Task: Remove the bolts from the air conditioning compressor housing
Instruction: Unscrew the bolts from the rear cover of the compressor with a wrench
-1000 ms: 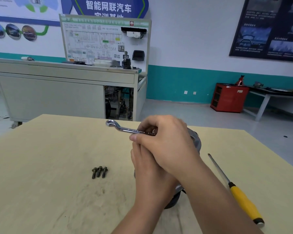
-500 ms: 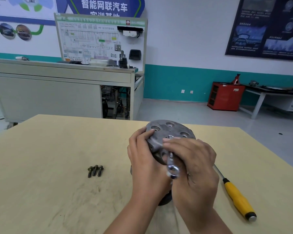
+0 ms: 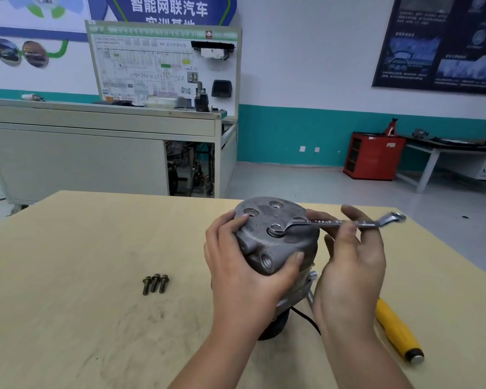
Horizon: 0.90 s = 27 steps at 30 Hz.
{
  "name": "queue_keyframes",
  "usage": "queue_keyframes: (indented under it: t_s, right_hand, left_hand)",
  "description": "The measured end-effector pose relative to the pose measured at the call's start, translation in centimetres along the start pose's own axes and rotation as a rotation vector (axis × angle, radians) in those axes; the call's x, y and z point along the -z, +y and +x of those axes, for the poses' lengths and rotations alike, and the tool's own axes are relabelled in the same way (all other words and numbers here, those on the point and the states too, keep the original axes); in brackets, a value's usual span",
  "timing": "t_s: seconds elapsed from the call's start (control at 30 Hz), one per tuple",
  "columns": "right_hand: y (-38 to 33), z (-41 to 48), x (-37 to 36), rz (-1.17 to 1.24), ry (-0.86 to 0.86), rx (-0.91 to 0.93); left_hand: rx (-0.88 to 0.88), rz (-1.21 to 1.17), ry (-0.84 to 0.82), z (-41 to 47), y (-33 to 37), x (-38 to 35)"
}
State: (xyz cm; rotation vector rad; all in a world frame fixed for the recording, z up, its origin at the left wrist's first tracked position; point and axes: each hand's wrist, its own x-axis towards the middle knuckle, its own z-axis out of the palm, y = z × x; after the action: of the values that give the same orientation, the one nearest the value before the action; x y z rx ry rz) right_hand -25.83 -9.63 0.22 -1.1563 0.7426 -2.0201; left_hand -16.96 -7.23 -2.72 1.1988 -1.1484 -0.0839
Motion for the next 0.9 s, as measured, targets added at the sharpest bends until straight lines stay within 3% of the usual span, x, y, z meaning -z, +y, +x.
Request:
queue_keyframes:
  t_s: [0.17, 0.27, 0.43, 0.67, 0.9]
  right_hand:
    - [0.2, 3.7, -1.6, -0.137, -0.119, -0.289]
    - [-0.5, 4.7, -3.0, -0.31, -0.265, -0.322]
    - [-1.4, 5.0, -4.3, -0.57, -0.469, -0.295]
    - [-2.2, 3.5, -5.8, -0.964, -0.698, -0.083]
    - [-2.6, 1.7, -5.5, -0.879, -0.641, 0.059]
  left_hand:
    - [0.02, -0.028, 0.005, -0.1, 0.2, 0.5]
    - [0.024, -0.032, -0.003, -0.1, 0.2, 0.6]
    - [0.024, -0.024, 0.008, -0.1, 0.2, 0.7]
    - [0.031, -0.031, -0.028, 0.0, 0.3, 0.4]
    - [0.026, -0.037, -0.011, 0.0, 0.1, 0.4]
